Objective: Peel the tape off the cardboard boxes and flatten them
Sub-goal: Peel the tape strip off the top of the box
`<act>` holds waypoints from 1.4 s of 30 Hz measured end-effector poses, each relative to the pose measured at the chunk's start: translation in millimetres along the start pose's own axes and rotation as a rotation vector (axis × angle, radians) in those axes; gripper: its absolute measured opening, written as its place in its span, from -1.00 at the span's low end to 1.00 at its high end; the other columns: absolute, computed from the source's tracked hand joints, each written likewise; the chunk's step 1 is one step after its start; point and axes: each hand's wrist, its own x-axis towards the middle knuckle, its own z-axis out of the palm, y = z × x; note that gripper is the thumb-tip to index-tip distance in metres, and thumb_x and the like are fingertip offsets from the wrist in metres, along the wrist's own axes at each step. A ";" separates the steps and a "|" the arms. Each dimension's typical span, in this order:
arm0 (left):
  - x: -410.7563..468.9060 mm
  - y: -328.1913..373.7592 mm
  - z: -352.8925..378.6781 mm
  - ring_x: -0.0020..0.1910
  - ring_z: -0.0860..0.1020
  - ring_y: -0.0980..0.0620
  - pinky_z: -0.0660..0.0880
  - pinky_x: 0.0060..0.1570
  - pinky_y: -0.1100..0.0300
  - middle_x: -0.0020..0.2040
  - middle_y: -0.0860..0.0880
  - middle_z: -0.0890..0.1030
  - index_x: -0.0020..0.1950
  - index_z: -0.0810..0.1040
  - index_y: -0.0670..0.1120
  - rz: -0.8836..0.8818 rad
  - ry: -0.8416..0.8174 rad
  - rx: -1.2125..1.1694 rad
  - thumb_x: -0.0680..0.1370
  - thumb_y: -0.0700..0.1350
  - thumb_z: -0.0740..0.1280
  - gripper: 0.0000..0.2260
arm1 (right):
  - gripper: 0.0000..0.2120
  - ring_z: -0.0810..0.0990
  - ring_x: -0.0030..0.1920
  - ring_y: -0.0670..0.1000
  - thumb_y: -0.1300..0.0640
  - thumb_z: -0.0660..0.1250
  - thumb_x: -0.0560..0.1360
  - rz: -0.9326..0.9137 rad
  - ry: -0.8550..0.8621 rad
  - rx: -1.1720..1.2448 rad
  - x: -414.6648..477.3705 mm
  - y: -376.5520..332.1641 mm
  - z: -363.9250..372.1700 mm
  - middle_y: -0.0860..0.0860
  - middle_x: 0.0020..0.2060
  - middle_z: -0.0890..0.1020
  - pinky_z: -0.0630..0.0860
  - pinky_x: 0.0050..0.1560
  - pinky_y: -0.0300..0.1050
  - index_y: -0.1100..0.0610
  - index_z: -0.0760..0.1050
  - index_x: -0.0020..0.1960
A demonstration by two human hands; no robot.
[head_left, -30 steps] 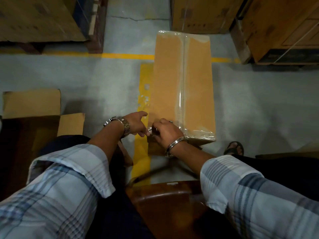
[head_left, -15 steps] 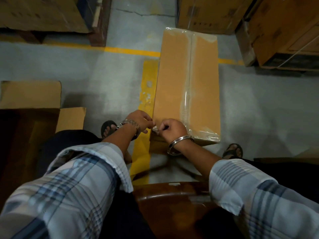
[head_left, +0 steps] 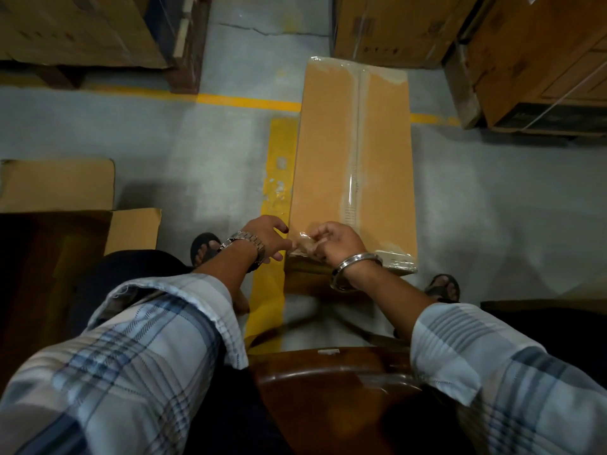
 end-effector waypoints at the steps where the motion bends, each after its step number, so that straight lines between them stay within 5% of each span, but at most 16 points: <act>1: 0.0 0.1 0.7 -0.26 0.72 0.01 0.68 -0.17 0.01 -0.06 -0.10 0.72 0.18 0.54 0.00 -0.005 0.001 -0.002 0.45 -0.07 0.55 -0.64 | -0.73 0.59 -0.29 0.07 0.43 0.38 0.33 0.020 0.010 0.034 -1.1 -0.3 -1.8 0.10 -0.29 0.66 0.53 -0.29 -0.15 0.05 0.58 -0.24; 3: -0.2 -0.1 0.3 -0.25 0.73 0.00 0.68 -0.14 -0.03 -0.08 -0.10 0.73 0.18 0.53 0.00 -0.013 0.011 0.001 0.44 -0.06 0.56 -0.63 | -0.73 0.54 -0.37 0.08 0.49 0.27 0.37 0.088 0.032 0.177 -2.9 1.9 -5.9 0.12 -0.40 0.61 0.41 -0.47 -0.25 0.14 0.55 -0.28; 7: -1.7 0.5 -0.6 -0.20 0.72 -0.06 0.67 -0.10 -0.10 -0.16 -0.09 0.73 0.19 0.50 0.01 0.015 0.070 0.054 0.42 -0.03 0.57 -0.59 | -0.76 0.46 -0.47 0.04 0.51 0.22 0.41 0.173 0.064 0.360 -8.2 2.9 -16.0 0.10 -0.44 0.58 0.31 -0.51 -0.26 0.20 0.49 -0.21; 10: -6.3 4.8 -0.3 -0.10 0.62 -0.05 0.55 -0.13 0.03 -0.05 0.00 0.63 0.23 0.40 0.02 0.157 0.179 0.260 0.42 -0.01 0.57 -0.50 | -0.75 0.46 -0.46 0.01 0.50 0.23 0.44 0.185 0.031 0.386 -11.8 1.9 -20.5 0.10 -0.38 0.58 0.34 -0.47 -0.22 0.21 0.54 -0.09; 15: -14.7 16.8 8.0 -0.01 0.56 -0.06 0.47 -0.12 0.09 0.09 0.02 0.50 0.24 0.49 0.13 0.487 0.149 0.568 0.54 -0.17 0.33 -0.68 | -0.79 0.50 -0.42 0.01 0.44 0.31 0.44 0.211 0.025 0.329 -10.6 1.8 -19.0 0.18 -0.29 0.61 0.40 -0.43 -0.18 0.19 0.57 -0.26; 19: -10.8 13.9 9.0 0.03 0.55 -0.03 0.50 -0.07 0.10 0.03 0.11 0.43 0.14 0.55 0.18 0.471 0.084 0.615 0.51 -0.27 0.27 -0.63 | -0.80 0.54 -0.48 0.00 0.38 0.18 0.49 0.294 0.015 0.456 -18.8 -3.4 -29.5 0.11 -0.37 0.62 0.40 -0.48 -0.24 0.19 0.47 -0.26; 25: -13.7 18.9 7.2 0.11 0.49 -0.02 0.49 0.00 0.09 0.07 0.07 0.46 0.16 0.53 0.15 0.457 0.088 0.707 0.49 -0.31 0.28 -0.61 | -0.72 0.30 -0.45 -0.01 0.35 0.07 0.55 0.398 0.154 0.593 -30.8 6.6 -69.4 -0.03 -0.61 0.45 0.17 -0.57 -0.32 0.21 0.47 -0.24; 31: -19.6 33.7 28.6 0.22 0.42 -0.09 0.48 0.07 0.03 0.23 0.00 0.46 0.39 0.42 0.18 0.648 0.096 0.883 0.47 -0.12 0.41 -0.48 | -0.78 0.29 -0.42 -0.01 0.21 0.12 0.51 0.377 0.129 0.656 -37.0 17.2 -80.7 0.01 -0.42 0.43 0.22 -0.33 -0.17 0.18 0.53 -0.17; 33: -20.6 39.5 38.7 0.26 0.41 -0.09 0.46 0.15 0.02 0.31 0.00 0.44 0.48 0.33 0.19 0.696 0.092 0.917 0.49 -0.07 0.40 -0.41 | -0.79 0.36 -0.43 -0.01 0.11 0.19 0.51 0.357 0.096 0.580 -36.1 20.0 -83.1 -0.01 -0.42 0.45 0.34 -0.30 -0.13 0.15 0.54 -0.18; 36: -22.3 46.6 54.2 0.46 0.27 -0.09 0.34 0.34 -0.04 0.50 0.03 0.29 0.54 0.24 0.20 0.723 0.095 1.005 0.50 -0.08 0.33 -0.36 | -0.84 0.53 -0.30 0.01 0.02 0.45 0.43 0.194 0.102 0.104 -31.5 31.4 -79.5 0.01 -0.27 0.57 0.50 -0.21 -0.01 0.06 0.49 -0.17; 38: -22.0 48.4 58.6 0.56 0.11 -0.09 0.22 0.44 -0.08 0.60 0.06 0.14 0.57 0.19 0.18 0.686 0.055 1.064 0.50 -0.08 0.31 -0.34 | -0.71 0.57 -0.18 0.03 -0.04 0.55 0.34 0.066 0.123 -0.167 -28.7 42.9 -75.2 -0.01 -0.17 0.61 0.51 -0.18 -0.05 0.00 0.46 -0.15; 42: -19.8 48.5 56.0 0.61 0.00 -0.08 0.14 0.50 -0.08 0.65 0.08 0.01 0.61 0.12 0.16 0.665 0.010 1.118 0.53 -0.10 0.28 -0.32 | -0.77 0.55 -0.25 0.00 0.09 0.52 0.42 -0.033 0.065 -0.356 -27.8 42.4 -77.7 -0.07 -0.32 0.60 0.42 -0.30 -0.18 0.00 0.50 -0.32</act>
